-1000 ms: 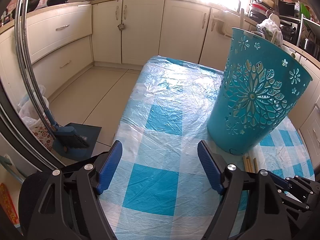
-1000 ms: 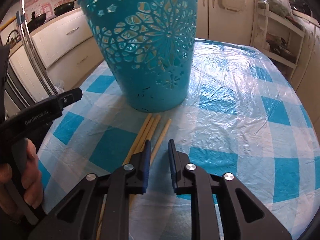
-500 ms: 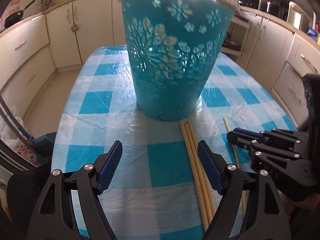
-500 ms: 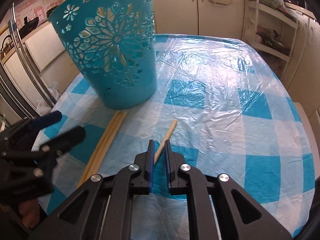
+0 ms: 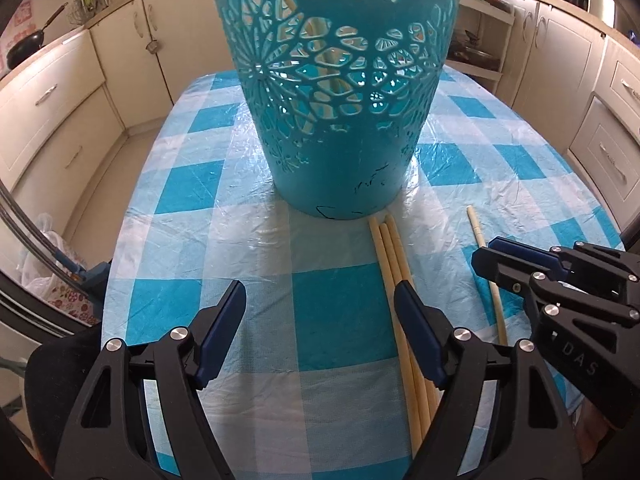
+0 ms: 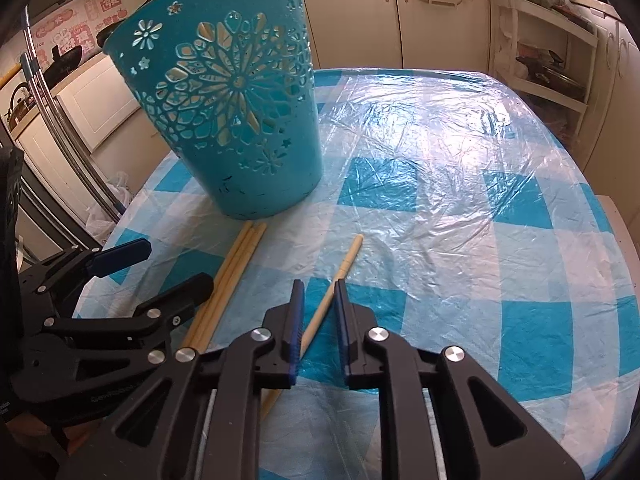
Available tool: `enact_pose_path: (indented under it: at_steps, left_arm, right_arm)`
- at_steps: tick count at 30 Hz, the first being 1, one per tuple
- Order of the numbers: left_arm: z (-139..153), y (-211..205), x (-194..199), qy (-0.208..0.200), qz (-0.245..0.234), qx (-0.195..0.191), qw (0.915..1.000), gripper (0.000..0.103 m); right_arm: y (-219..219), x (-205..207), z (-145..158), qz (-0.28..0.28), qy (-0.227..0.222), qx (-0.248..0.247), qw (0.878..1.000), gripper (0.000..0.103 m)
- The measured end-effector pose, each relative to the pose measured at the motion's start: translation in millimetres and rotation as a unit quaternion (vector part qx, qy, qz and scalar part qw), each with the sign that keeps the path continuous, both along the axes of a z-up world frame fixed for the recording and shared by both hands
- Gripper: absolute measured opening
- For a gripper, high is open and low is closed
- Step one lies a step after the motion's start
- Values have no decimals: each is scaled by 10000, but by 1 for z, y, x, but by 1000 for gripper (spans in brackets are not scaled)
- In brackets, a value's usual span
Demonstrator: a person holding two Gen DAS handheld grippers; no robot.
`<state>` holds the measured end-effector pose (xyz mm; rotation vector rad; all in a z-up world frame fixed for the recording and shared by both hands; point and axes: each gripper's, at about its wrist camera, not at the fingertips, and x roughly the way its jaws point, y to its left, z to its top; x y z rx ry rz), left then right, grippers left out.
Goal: Organize utensils
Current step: 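Reach the left tool to the bundle and grasp one chopstick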
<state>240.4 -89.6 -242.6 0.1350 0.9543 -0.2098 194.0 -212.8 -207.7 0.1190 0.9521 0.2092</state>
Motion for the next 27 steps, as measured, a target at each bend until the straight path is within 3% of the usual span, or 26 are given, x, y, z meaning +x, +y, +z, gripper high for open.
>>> enact_pose_path:
  at_steps: [8,16,20,27]
  left_arm:
    - [-1,0,7,174,112,120,9997,53]
    - [6,5,4,163,96,-347,9992,53]
    - [1,-5,7,227,90,-178,9995,53]
    - [-2,-4,16,336,299,-217,9988,53]
  right_arm:
    - [-1,0,-1,-97,-68,-102,9999,16]
    - [-1,1,-1,-112,-86,-72,9999,16]
    - [0,1,-1,-91,-98,-75,9999,19]
    - [1,1,-1,-84,-109,-61,9999,22]
